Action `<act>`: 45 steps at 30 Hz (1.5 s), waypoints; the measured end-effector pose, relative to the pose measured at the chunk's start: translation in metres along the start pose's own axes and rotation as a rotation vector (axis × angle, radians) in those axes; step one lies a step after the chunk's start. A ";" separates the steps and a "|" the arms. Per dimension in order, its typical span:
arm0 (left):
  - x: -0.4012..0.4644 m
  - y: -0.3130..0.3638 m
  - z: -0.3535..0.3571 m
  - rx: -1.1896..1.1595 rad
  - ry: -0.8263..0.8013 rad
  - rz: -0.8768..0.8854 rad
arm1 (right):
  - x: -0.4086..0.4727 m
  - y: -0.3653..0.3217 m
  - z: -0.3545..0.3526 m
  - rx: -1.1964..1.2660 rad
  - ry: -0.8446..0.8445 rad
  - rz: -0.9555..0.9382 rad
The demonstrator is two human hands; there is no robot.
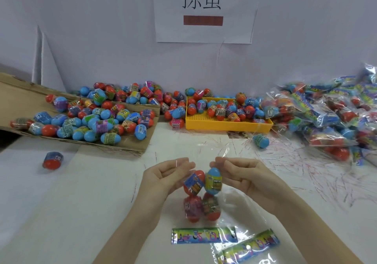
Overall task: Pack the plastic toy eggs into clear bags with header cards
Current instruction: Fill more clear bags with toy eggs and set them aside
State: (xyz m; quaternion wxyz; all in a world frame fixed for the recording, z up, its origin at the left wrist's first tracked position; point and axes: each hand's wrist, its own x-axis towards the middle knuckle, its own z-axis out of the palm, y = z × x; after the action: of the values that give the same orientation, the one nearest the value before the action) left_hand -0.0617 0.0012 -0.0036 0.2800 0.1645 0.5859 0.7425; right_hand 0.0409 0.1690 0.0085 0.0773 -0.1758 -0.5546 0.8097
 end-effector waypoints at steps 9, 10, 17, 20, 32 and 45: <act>0.001 -0.001 -0.003 0.004 -0.016 -0.005 | -0.006 -0.003 0.002 -0.153 0.032 -0.019; 0.001 -0.002 -0.004 -0.001 -0.021 -0.006 | -0.006 -0.003 0.002 -0.170 0.052 -0.019; 0.003 0.000 -0.007 -0.004 -0.108 -0.052 | -0.009 -0.006 0.005 -0.273 0.090 -0.046; 0.003 0.000 -0.010 0.023 -0.123 -0.061 | -0.009 -0.006 0.007 -0.314 0.142 -0.085; 0.005 0.009 -0.015 0.272 0.001 0.040 | -0.012 -0.004 0.009 -0.434 0.223 -0.212; 0.008 0.013 -0.029 0.331 -0.134 0.010 | -0.014 -0.006 0.000 -0.391 0.116 -0.201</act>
State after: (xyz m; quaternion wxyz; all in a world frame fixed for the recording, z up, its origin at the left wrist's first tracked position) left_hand -0.0869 -0.0183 0.0005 0.2839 0.2603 0.6793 0.6246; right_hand 0.0535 0.1668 0.0173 0.1539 -0.1775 -0.7104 0.6634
